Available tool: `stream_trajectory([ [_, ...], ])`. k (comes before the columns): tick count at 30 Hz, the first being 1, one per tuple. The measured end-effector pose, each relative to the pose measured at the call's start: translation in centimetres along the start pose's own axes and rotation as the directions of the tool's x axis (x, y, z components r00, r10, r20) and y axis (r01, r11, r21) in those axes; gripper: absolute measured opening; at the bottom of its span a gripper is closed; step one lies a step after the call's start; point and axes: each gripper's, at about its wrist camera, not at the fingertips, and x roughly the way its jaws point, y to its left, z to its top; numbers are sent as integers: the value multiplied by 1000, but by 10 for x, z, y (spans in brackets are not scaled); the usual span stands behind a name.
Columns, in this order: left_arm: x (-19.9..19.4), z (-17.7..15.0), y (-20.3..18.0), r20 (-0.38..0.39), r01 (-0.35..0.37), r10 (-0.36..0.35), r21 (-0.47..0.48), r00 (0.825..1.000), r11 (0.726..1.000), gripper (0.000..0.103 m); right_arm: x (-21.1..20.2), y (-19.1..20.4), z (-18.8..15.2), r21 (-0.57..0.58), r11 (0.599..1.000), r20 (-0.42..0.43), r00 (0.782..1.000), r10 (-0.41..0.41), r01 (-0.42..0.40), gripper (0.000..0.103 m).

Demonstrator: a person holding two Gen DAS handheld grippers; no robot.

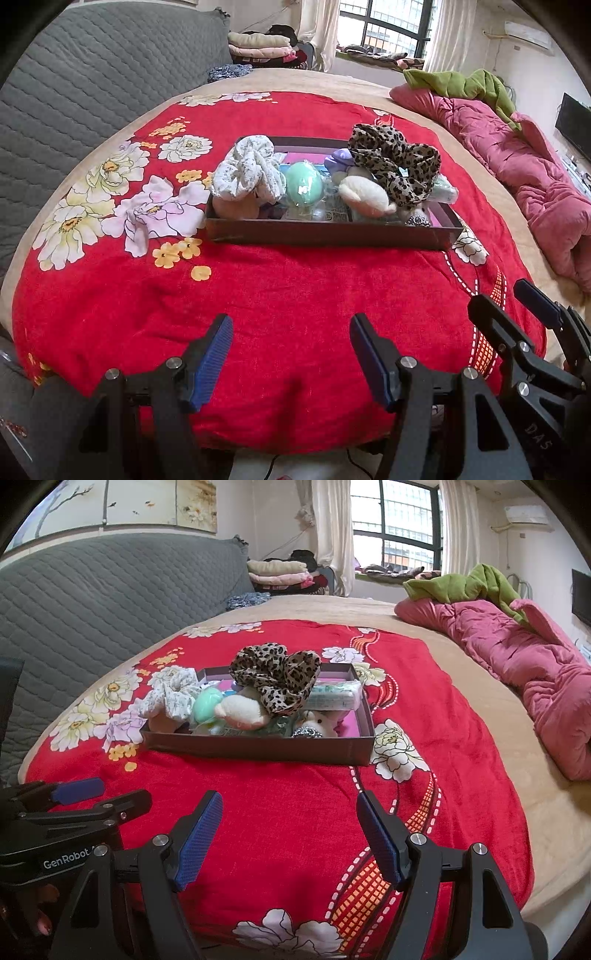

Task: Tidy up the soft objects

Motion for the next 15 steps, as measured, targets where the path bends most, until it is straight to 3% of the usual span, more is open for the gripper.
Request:
stream_trajectory([
  [15, 4, -1, 2, -12, -9, 9, -6, 1000, 1000, 65, 2, 0, -3, 0, 1000, -5, 1000, 3, -3, 76],
])
